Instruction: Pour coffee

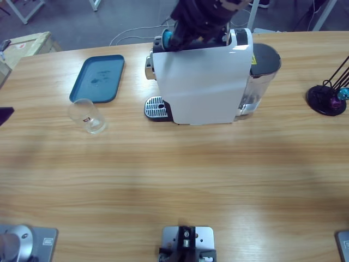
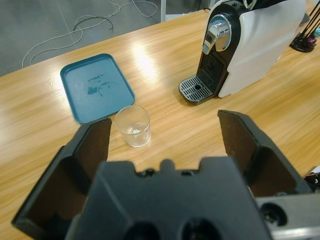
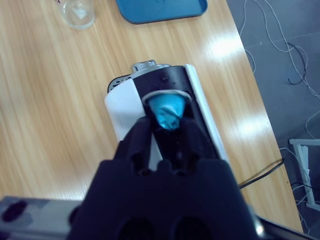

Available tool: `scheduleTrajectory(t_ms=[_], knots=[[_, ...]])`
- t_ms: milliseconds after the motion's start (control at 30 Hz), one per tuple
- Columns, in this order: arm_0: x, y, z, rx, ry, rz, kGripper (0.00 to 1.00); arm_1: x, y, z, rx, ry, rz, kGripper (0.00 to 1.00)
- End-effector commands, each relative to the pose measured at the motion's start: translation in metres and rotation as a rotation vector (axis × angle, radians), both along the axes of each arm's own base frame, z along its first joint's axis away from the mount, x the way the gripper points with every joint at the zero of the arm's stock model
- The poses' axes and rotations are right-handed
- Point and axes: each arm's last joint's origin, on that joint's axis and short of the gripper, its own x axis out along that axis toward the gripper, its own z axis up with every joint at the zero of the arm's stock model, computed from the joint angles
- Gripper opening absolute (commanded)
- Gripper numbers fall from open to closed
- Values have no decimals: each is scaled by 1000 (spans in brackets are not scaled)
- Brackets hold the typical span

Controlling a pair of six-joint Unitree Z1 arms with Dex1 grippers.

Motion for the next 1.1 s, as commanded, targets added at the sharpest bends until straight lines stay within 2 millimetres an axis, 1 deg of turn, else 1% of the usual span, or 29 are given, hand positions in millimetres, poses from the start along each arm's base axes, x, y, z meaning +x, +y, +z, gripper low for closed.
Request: scheduleTrajectory(t_ms=[33, 133, 167, 200, 267, 300, 333, 367, 400, 433, 467, 500, 533, 567, 600, 633, 667, 733, 767, 800, 833, 867, 933, 1033, 1067, 1100], knots=[[-4, 3, -8, 9, -3, -5, 899, 14, 11, -37, -65, 82, -17, 684], [-4, 4, -8, 7, -4, -4, 899, 13, 11, -34, -61, 76, -18, 704], [-4, 4, -8, 7, -4, -5, 899, 13, 10, -32, -58, 70, -19, 728], [-4, 4, -8, 7, -4, -5, 899, 12, 9, -27, -54, 60, -23, 729], [-4, 3, -8, 8, -3, -4, 899, 9, 5, -14, -40, 28, -35, 732], [-4, 3, -8, 8, -3, -5, 899, 7, 2, -6, -28, 11, -39, 734], [-4, 3, -8, 9, -2, -5, 899, 3, -3, 7, -8, -13, -47, 731], [-4, 3, -8, 9, -2, -5, 899, -2, -7, 18, 21, -22, -52, 780], [-3, 3, -8, 10, -1, -5, 899, -8, -11, 31, 61, -22, -42, 945], [-3, 3, -8, 12, 0, -5, 899, -15, -17, 44, 98, -25, -26, 982], [-3, 2, -8, 12, 1, -5, 899, -23, -23, 56, 128, -27, -5, 771], [-3, 2, -8, 13, 3, -6, 899, -32, -30, 68, 154, -19, 17, 400], [-2, 2, -9, 14, 4, -6, 899, -41, -38, 78, 170, -18, 25, 75], [-2, 2, -9, 15, 5, -6, 899, -49, -46, 87, 178, -22, 29, 0], [-2, 2, -9, 15, 5, -6, 899, -58, -55, 95, 176, -27, 24, 0], [-2, 2, -9, 16, 6, -6, 899, -69, -66, 101, 139, -43, 18, 0], [-2, 1, -9, 17, 8, -8, 899, -81, -73, 105, 83, -65, 10, 0], [-1, 0, -9, 17, 12, -12, 899, -96, -87, 113, -49, -87, -8, 0], [-1, 0, -9, 17, 12, -13, 899, -101, -94, 119, -44, -88, -31, 0], [-1, 0, -9, 17, 13, -14, 899, -103, -103, 127, 11, -93, -91, 0], [-1, 0, -9, 17, 13, -14, 899, -99, -116, 133, 71, -95, -176, 0], [-1, 0, -9, 16, 12, -14, 899, -96, -123, 133, 101, -114, -251, 0], [-1, 0, -9, 17, 13, -14, 899, -88, -125, 126, 139, -135, -383, 0], [-1, 0, -9, 16, 12, -14, 899, -67, -115, 100, 268, -165, -616, 0], [-2, 1, -9, 15, 10, -14, 899, -60, -110, 90, 289, -163, -688, 0], [-2, 1, -9, 15, 9, -13, 899, -53, -100, 80, 296, -146, -737, 0]])
